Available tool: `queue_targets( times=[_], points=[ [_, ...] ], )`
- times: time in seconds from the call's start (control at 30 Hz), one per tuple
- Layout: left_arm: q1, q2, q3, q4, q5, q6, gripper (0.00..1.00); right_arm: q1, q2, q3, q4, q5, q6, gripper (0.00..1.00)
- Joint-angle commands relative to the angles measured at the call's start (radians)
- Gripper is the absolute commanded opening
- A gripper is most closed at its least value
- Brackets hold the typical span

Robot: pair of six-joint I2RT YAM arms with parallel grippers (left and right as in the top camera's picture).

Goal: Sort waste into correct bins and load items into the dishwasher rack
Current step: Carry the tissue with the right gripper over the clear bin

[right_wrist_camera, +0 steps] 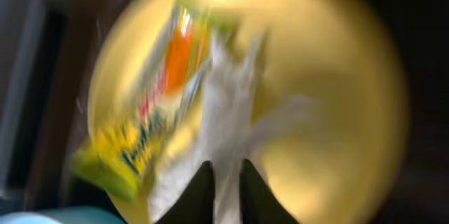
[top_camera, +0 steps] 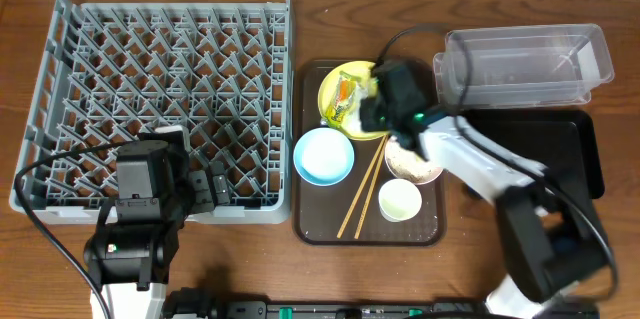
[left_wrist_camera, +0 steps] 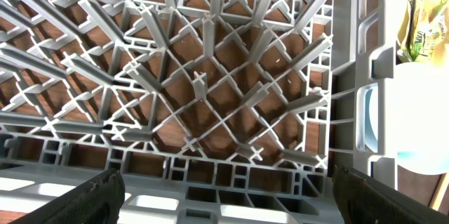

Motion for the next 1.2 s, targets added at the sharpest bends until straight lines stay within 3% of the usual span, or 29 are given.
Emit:
queue_targets(
  times=[0.0,0.27,0.33,0.43,0.53,0.73,1.07,1.13,1.17],
  points=[
    [-0.003,-0.001,0.022,0.001,0.006,-0.009,0.96,-0.069,-0.137,0.041,0.005,0.109,0.004,0.06],
    [-0.003,-0.001,0.022,0.001,0.006,-0.009,0.96,-0.241,-0.256,0.041,0.004,0.204,0.004,0.03],
    [-0.003,-0.001,0.022,0.000,0.006,-0.009,0.96,-0.274,-0.256,0.041,-0.003,0.150,0.004,0.03],
    [-0.003,-0.001,0.022,0.000,0.006,-0.009,0.96,-0.287,-0.248,0.040,-0.034,-0.023,0.003,0.13],
    [-0.003,-0.001,0.022,0.001,0.006,-0.009,0.96,-0.257,-0.227,0.040,-0.087,-0.135,0.003,0.18],
    [-0.003,-0.001,0.022,0.000,0.006,-0.009,0.96,-0.134,-0.124,0.040,-0.134,-0.133,-0.040,0.37],
    [-0.003,-0.001,0.022,0.000,0.006,-0.009,0.96,-0.020,0.087,0.040,-0.079,-0.104,-0.037,0.43],
    [-0.003,-0.001,0.021,0.001,0.006,-0.009,0.96,-0.010,0.119,0.040,-0.050,-0.103,-0.037,0.41],
    [-0.003,-0.001,0.020,0.001,0.006,-0.009,0.96,-0.004,0.134,0.040,-0.034,-0.103,-0.037,0.35]
  ],
)
